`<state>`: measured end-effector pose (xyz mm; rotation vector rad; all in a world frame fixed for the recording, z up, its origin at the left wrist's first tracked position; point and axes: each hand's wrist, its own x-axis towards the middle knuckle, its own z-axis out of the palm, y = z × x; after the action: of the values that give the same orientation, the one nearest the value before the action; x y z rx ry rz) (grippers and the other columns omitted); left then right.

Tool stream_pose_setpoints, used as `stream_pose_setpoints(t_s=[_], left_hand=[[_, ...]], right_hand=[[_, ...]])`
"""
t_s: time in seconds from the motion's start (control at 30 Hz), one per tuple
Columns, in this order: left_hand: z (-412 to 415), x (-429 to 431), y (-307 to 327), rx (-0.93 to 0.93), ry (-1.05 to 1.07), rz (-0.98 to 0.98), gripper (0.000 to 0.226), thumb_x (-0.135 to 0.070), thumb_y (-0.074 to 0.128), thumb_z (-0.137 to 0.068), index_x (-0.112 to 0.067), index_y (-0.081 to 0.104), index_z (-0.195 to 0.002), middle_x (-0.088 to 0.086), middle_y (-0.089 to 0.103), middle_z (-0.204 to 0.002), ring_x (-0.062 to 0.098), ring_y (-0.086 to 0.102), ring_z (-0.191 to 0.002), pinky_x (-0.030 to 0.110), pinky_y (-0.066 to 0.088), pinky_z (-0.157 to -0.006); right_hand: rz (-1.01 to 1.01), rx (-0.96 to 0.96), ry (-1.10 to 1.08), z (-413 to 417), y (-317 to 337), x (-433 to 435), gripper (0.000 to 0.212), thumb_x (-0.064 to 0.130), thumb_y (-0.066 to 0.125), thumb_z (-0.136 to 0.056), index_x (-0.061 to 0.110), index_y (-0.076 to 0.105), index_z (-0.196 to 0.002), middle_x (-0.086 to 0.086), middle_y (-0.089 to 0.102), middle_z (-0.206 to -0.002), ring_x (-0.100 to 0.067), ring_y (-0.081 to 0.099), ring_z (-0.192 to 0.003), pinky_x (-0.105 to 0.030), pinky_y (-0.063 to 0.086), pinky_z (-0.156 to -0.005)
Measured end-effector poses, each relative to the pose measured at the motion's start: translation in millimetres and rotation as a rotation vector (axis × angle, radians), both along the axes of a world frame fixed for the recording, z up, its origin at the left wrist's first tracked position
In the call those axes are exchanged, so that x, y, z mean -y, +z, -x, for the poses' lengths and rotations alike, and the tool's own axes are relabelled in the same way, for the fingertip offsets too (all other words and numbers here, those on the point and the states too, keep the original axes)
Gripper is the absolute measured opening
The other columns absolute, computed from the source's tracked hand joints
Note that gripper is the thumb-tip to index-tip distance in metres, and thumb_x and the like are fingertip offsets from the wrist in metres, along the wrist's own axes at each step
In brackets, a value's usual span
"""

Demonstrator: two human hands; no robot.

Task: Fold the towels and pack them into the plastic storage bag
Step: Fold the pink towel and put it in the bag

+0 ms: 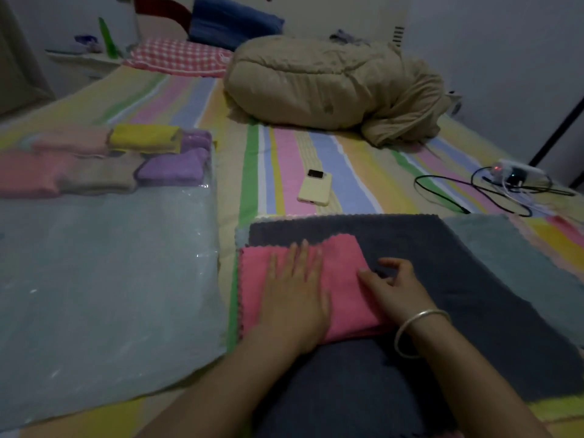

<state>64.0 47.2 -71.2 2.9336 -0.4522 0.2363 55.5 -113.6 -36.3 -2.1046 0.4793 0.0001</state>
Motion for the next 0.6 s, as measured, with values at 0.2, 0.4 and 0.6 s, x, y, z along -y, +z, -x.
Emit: stream_pose_setpoints(t_s=[0.2, 0.4, 0.6], left_hand=[[4.6, 2.3, -25.9, 0.079, 0.006, 0.125, 0.059, -0.030, 0.039, -0.086, -0.006, 0.047, -0.139, 0.014, 0.043, -0.146, 0.030, 0.040, -0.136, 0.050, 0.019, -0.109], [4.2, -6.0, -18.0, 0.063, -0.053, 0.475, 0.051, -0.026, 0.030, -0.094, -0.010, 0.047, -0.139, 0.005, 0.045, -0.145, 0.020, 0.041, -0.136, 0.036, 0.014, -0.114], [0.7, -56.3, 72.1, -0.442, 0.321, 1.681, 0.027, -0.012, 0.037, -0.100, -0.021, 0.050, -0.121, 0.009, 0.063, -0.120, 0.014, 0.062, -0.101, 0.028, 0.047, -0.094]], right_hand=[[0.064, -0.088, 0.052, 15.8, -2.6, -13.6, 0.034, 0.026, 0.076, -0.075, 0.012, 0.062, -0.103, 0.001, 0.065, -0.093, -0.011, 0.061, -0.080, -0.026, 0.046, -0.069], [-0.160, 0.370, -0.198, 47.6, -17.5, -54.5, 0.031, 0.002, 0.076, -0.072, 0.022, 0.064, -0.092, 0.006, 0.068, -0.087, -0.005, 0.059, -0.073, -0.013, 0.047, -0.063], [0.304, 0.711, 0.147, 52.3, -18.2, -112.6, 0.051, 0.014, 0.052, -0.068, 0.014, 0.063, -0.118, -0.001, 0.061, -0.126, -0.015, 0.052, -0.121, -0.029, 0.038, -0.103]])
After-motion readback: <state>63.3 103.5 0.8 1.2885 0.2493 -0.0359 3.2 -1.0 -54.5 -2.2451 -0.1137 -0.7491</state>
